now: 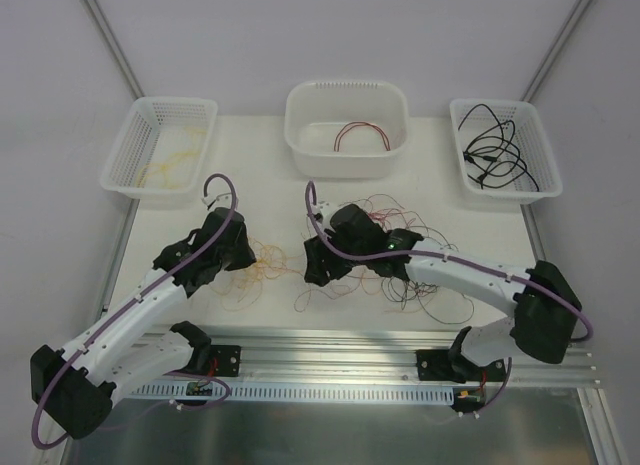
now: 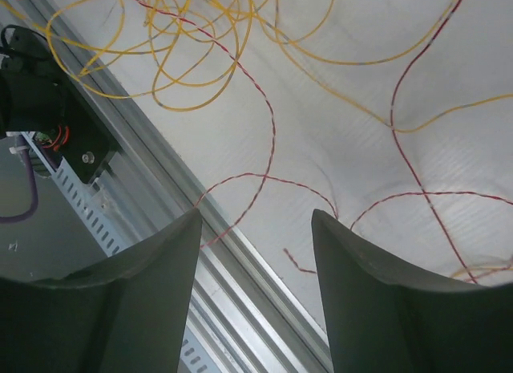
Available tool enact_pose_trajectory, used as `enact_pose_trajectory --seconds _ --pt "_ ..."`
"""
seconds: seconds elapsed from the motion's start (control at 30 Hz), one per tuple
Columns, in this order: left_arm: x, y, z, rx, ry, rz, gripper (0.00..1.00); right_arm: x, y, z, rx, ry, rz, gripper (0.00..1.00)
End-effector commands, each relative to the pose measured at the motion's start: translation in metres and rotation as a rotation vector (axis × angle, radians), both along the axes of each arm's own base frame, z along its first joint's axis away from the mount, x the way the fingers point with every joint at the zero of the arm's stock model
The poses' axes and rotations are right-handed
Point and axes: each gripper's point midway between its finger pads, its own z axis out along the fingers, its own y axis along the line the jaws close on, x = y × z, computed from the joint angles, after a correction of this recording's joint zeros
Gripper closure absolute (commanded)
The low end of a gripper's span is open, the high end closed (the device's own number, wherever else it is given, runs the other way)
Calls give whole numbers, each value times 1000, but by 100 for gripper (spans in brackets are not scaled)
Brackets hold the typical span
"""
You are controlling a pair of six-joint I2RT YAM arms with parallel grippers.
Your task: Untangle the cables
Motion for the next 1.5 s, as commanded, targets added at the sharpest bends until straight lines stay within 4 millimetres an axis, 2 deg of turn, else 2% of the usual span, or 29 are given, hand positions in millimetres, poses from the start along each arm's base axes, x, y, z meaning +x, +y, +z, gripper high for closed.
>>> enact_pose_trajectory --seconds 0.0,0.07,0.13,0.23,0.33,0.43,0.47,0.5,0.57,0.63,0.67,0.7,0.77,0.8,0.9,0.93,1.0,1.13,1.23,1.27,1.3,1.33,1.37,1.4,1.43,1.47 --pt "2 -5 6 -54 -24 7 100 -2 42 8 97 37 1 40" --pt "2 -5 7 -60 -28 9 100 1 45 -3 60 35 -22 41" --pt "2 -4 8 -64 -37 15 100 0 48 -23 22 79 -30 42" --pt "2 -3 7 -66 -43 22 100 -2 54 -37 18 131 -47 46" --pt "3 -3 8 -70 -49 28 100 -10 63 -43 41 172 -33 52" --pt "3 0 6 -63 -54 40 100 -15 65 -49 23 187 -20 77" --pt "4 2 6 -57 -58 49 100 -14 63 -44 26 174 -24 96" --pt "4 3 6 -54 -63 57 100 -15 56 -44 0 168 -28 99" --pt "6 10 5 -32 -76 83 100 -7 42 -29 -28 81 -33 99" --pt "6 17 4 -17 -92 107 100 -8 18 -23 -107 42 -39 99" --pt "6 19 3 -12 -98 122 99 -2 6 -22 -150 -7 -47 99" --pt "8 25 5 1 -117 146 98 -5 -12 -13 -180 -26 -46 99" --pt "8 31 4 9 -126 178 96 2 -38 -10 -247 -88 -76 99" --pt "9 35 5 19 -141 201 92 1 -56 -6 -281 -94 -92 99" --pt "11 42 4 28 -153 243 87 5 -99 -7 -391 -130 -138 99" --pt "12 45 4 35 -159 266 84 6 -109 2 -385 -153 -154 99" --pt "13 48 5 40 -167 280 81 9 -136 4 -440 -173 -201 99" --pt "16 53 5 64 -168 293 76 17 -173 29 -432 -224 -291 99" --pt "16 49 3 61 -151 279 69 20 -184 60 -324 -244 -331 99" --pt "17 46 3 54 -149 267 53 16 -180 70 -271 -239 -312 99" --pt "16 40 2 37 -136 238 46 17 -178 77 -245 -238 -311 99" --pt "16 36 2 33 -131 206 41 19 -172 94 -199 -256 -303 99" --pt "17 30 5 12 -138 183 33 18 -166 101 -177 -251 -284 99" --pt "14 19 5 -23 -120 132 28 17 -163 109 -156 -254 -273 99" --pt "13 13 7 -34 -123 86 25 17 -156 131 -105 -280 -257 99" --pt "13 6 9 -53 -123 50 22 18 -154 140 -88 -297 -244 99"
